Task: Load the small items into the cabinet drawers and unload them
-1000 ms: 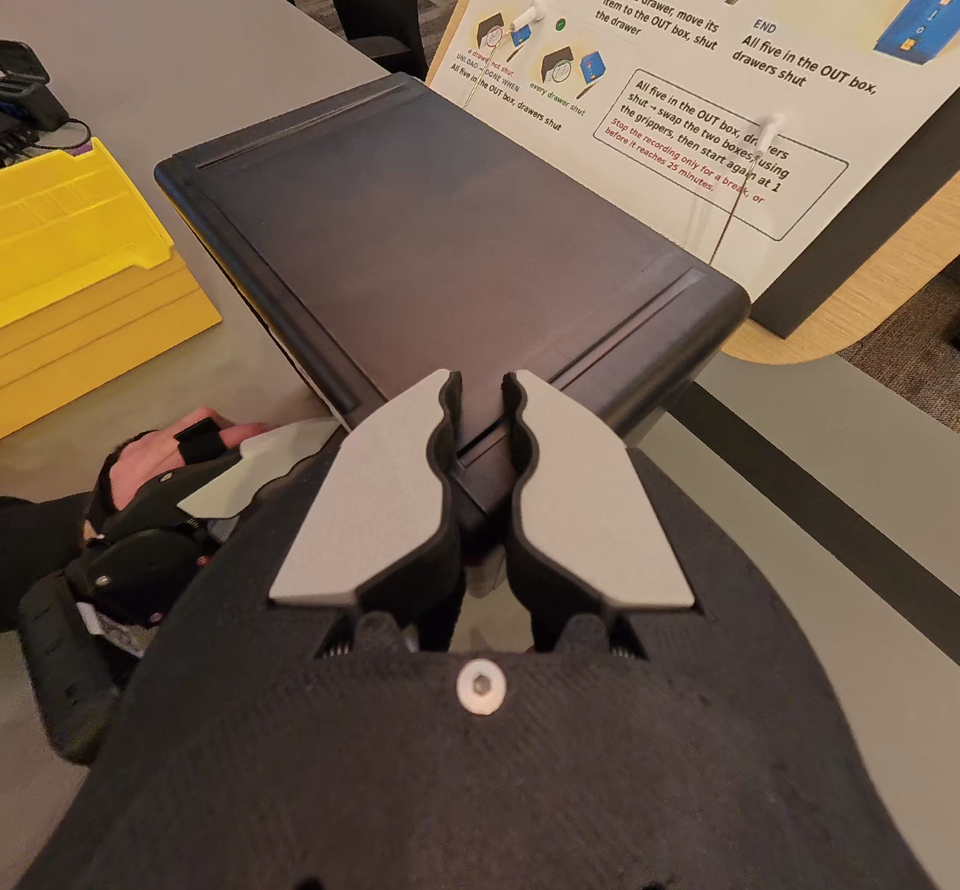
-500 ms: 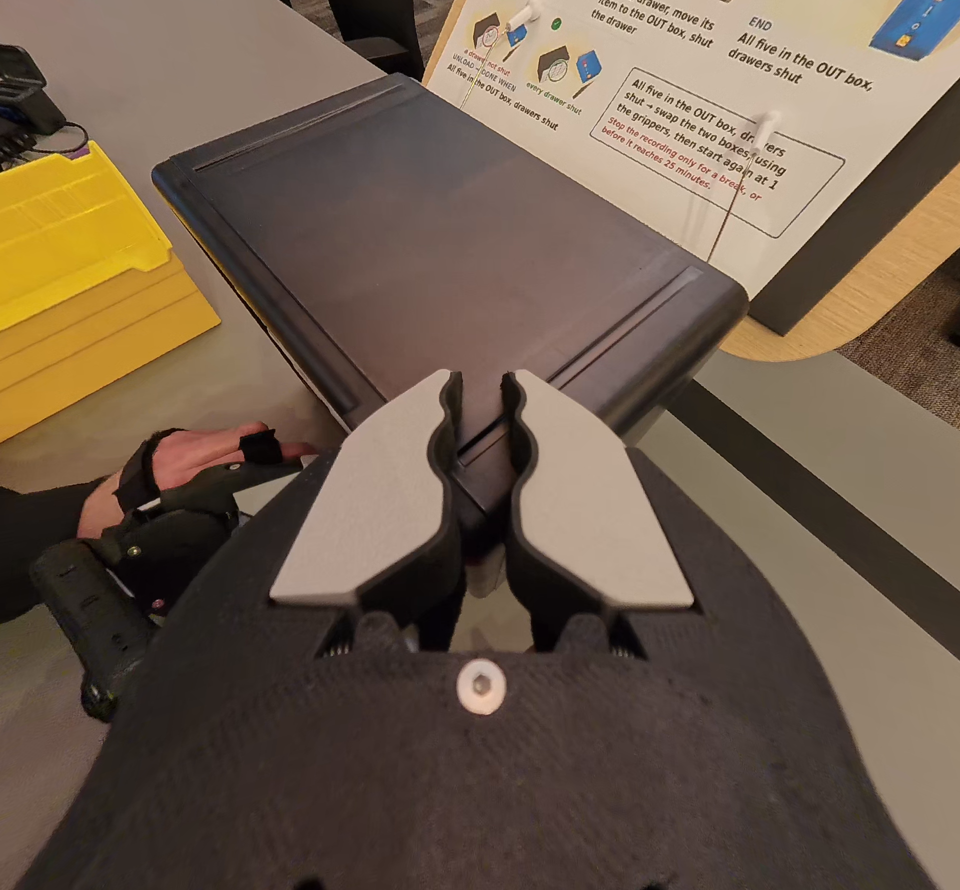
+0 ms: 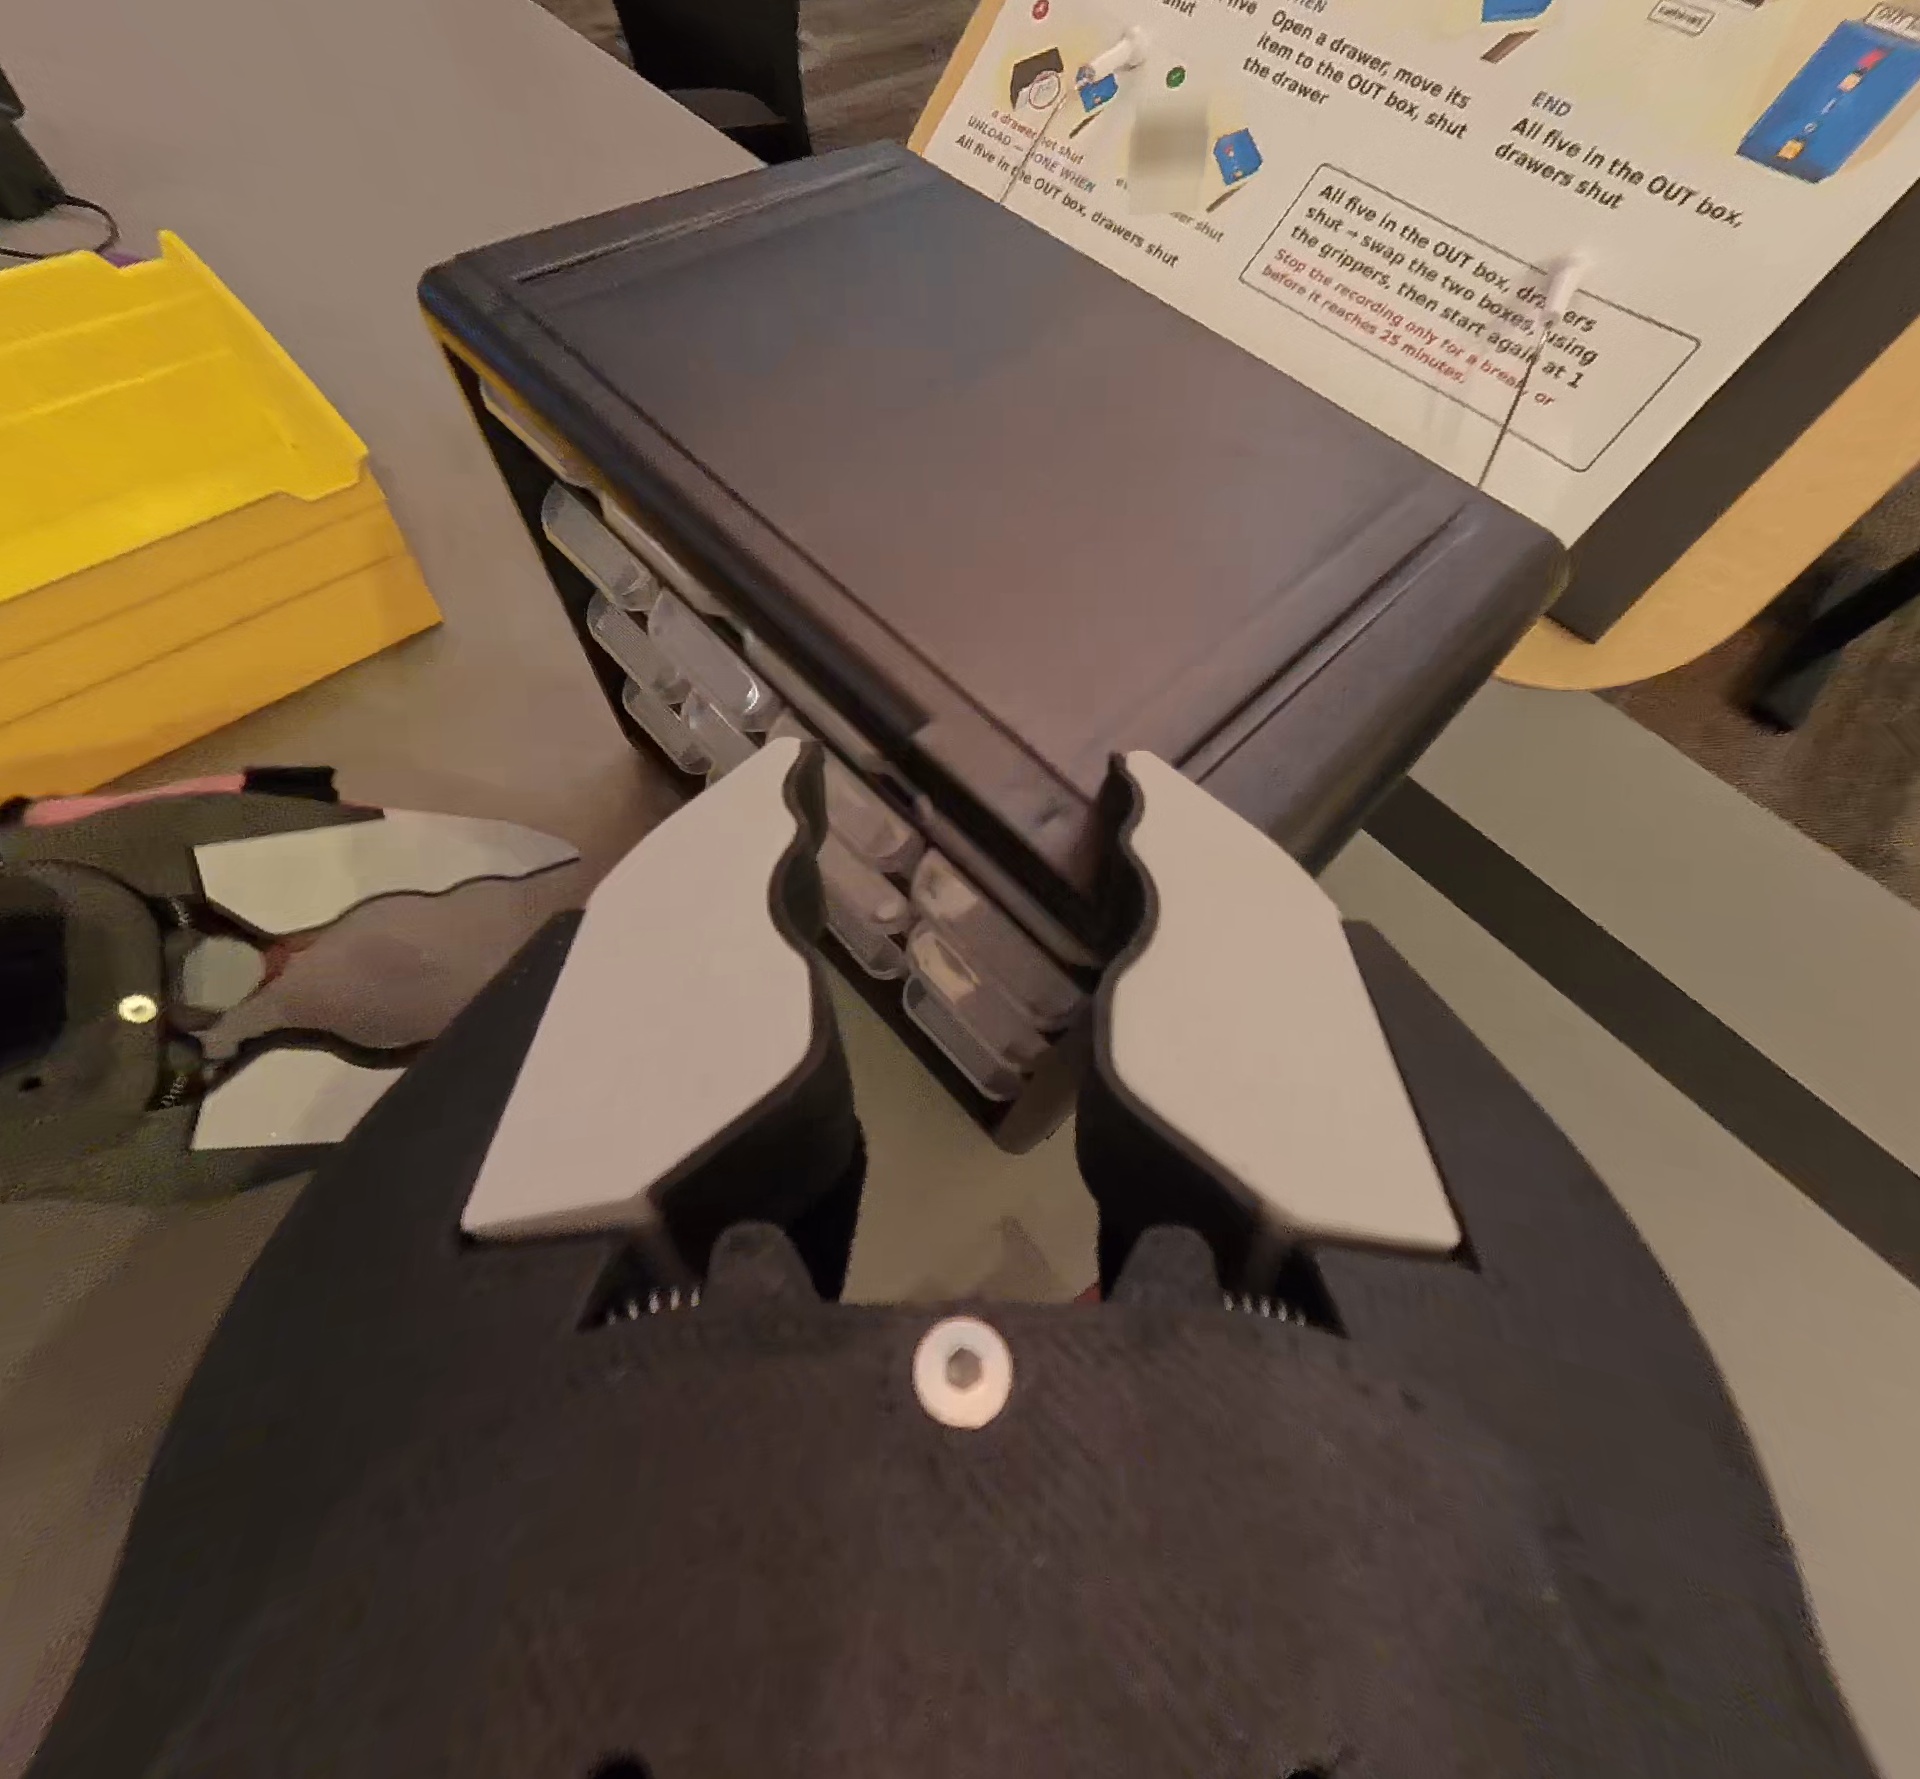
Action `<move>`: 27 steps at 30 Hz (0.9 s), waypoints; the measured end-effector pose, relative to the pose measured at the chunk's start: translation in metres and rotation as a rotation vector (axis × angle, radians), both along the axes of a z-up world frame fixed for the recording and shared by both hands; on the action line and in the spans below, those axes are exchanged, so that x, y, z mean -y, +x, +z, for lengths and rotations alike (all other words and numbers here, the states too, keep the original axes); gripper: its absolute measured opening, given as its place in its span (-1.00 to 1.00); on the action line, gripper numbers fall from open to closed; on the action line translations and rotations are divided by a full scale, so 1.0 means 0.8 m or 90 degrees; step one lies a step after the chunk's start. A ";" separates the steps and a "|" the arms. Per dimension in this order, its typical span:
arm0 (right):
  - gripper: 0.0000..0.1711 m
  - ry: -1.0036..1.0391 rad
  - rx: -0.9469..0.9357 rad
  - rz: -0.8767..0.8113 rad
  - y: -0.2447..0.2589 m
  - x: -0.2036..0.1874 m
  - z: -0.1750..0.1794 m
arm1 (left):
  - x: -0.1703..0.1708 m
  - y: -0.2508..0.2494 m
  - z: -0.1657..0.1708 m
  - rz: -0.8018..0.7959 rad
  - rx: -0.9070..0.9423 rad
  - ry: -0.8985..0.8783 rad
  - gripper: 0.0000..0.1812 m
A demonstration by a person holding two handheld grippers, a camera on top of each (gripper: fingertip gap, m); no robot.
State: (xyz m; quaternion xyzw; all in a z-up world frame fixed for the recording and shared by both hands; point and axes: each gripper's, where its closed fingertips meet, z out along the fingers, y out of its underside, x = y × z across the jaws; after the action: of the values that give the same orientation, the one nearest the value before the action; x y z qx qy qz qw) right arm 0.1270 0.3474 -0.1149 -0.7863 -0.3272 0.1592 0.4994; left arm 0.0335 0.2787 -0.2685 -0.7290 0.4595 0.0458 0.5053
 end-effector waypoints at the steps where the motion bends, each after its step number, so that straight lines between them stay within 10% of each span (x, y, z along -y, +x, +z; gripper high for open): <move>1: -0.42 0.013 0.007 -0.008 -0.004 0.009 -0.001 | 0.001 -0.011 -0.004 0.018 -0.015 -0.017 -0.29; 8: -0.47 0.076 -0.056 -0.007 -0.067 0.086 -0.013 | 0.021 -0.004 -0.030 0.011 -0.021 -0.110 -0.24; 27: -0.34 -0.131 0.153 -0.058 -0.060 0.099 -0.266 | 0.027 -0.045 -0.079 0.075 0.124 -0.306 -0.16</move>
State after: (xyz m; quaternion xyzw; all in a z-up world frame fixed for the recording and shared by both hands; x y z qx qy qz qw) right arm 0.0792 0.2679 -0.3276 -0.8607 -0.3305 0.0742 0.3801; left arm -0.0022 0.2569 -0.3320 -0.8547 0.3627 -0.1058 0.3560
